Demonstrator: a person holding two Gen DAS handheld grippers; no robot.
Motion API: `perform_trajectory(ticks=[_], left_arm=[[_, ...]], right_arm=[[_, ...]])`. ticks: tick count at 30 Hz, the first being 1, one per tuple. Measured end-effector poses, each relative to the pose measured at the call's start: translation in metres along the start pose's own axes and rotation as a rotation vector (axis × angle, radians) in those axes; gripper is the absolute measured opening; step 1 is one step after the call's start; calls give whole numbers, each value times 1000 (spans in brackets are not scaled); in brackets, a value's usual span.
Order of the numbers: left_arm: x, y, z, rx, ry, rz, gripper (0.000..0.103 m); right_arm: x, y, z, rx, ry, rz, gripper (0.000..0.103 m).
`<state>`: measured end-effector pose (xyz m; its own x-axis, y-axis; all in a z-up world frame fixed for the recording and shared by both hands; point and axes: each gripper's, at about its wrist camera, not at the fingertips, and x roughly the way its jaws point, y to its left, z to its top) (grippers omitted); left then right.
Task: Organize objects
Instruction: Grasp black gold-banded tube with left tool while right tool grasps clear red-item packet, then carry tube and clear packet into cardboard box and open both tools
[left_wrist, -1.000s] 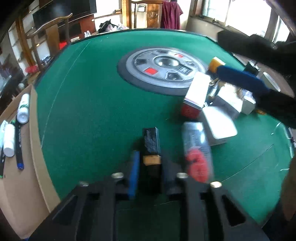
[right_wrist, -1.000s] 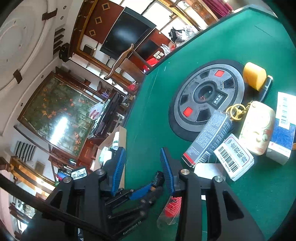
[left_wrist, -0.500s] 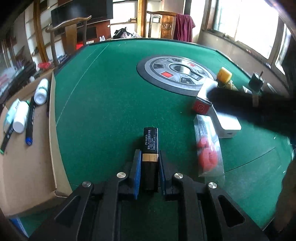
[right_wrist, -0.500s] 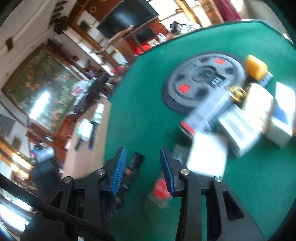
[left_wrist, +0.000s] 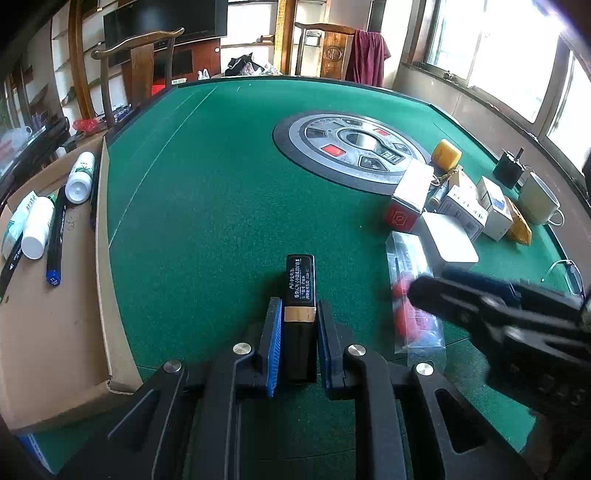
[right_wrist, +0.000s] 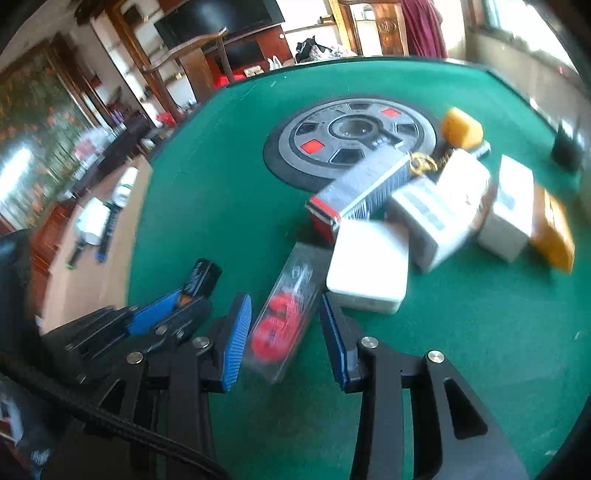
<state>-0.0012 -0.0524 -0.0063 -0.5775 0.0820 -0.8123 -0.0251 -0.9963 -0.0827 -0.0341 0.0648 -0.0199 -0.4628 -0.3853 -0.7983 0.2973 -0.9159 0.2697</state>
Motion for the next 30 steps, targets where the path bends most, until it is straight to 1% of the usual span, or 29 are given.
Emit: perform_trajectory(ticks=[3,5,7,9,11,14,17,18,21,24,26,30], left_arm=[[0,-1,0,2,0,3,14],[1,-3,0,13,0,17,15],[3,-4,1,13,0,19,15],[3,-2,0,1,-1,8,15],[3,-3,0,0,-1,15,15],[3,-4,0,-4,-2,24,15],[3,-3,-1,-19,-4,17,15],[3,-3,-1,-22,-4,16,15],[3,-4,-1,-23,-4,26,15],[3,-10,-1,1,-2,61,15],[4,-13,-1,14,-1,81,15],[4,-16,-1,26,0,97,16]], right_arm=[[15,7,6,-75,61,-49,36],[16,5,7,-118,61,-59,34],[15,1,5,-163,56,-61,25],[12,-3,3,-190,49,-54,25],[11,0,0,-198,37,-45,25],[9,2,-5,-222,-2,-56,26],[9,8,-5,-232,-2,-73,26],[9,7,-5,-226,-9,-67,26],[10,2,-3,-179,-38,-12,26],[10,0,-1,-173,-28,6,26],[11,3,-1,-194,-21,-10,26],[11,14,-5,-262,-21,-90,26]])
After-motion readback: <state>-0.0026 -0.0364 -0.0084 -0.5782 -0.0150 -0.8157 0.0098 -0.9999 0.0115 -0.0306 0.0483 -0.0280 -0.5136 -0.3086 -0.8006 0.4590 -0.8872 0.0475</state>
